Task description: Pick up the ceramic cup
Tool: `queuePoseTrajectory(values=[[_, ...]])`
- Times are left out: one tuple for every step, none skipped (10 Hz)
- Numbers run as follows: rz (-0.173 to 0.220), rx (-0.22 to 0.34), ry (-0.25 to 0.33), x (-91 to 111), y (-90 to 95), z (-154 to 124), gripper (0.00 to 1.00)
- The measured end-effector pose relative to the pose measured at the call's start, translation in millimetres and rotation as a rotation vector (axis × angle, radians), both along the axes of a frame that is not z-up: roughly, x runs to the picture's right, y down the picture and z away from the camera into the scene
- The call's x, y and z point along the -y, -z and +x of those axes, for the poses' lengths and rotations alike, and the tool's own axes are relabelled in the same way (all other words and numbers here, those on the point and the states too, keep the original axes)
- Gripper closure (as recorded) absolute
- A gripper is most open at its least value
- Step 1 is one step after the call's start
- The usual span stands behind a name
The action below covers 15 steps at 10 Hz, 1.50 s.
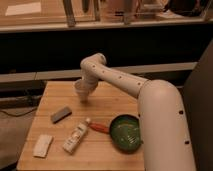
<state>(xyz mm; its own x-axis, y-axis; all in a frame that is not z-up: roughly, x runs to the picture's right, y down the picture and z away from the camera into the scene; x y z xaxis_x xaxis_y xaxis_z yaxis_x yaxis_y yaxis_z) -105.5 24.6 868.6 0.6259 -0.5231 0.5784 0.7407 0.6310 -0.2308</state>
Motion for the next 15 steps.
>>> queuePoseTrajectory(values=[[0.003,0.001,0.002,1.0,2.4,0.4,1.0],[0.007,0.003,0.006,0.0,3.2,0.2,1.0],[0.015,0.006,0.011,0.7,7.4,0.8,1.0],[0.02,0.007,0.013,3.9,12.9,1.4,1.0],[0.024,0.007,0.015,8.2,21.0,2.2,1.0],[0.027,0.007,0.015,11.8,27.1,3.1,1.0],[0.03,0.005,0.016,14.8,32.4,5.6,1.0],[0.032,0.006,0.018,15.8,34.6,6.3,1.0],[0.033,0.008,0.02,15.2,35.3,6.5,1.0],[0.037,0.011,0.023,13.2,35.3,6.3,1.0],[0.041,0.012,0.024,14.1,37.9,6.8,1.0],[0.042,0.014,0.024,14.8,40.1,6.9,1.0],[0.045,0.017,0.023,15.9,43.3,7.1,1.0],[0.047,0.019,0.022,16.7,45.3,7.9,1.0],[0.05,0.022,0.023,17.7,47.7,8.4,1.0]])
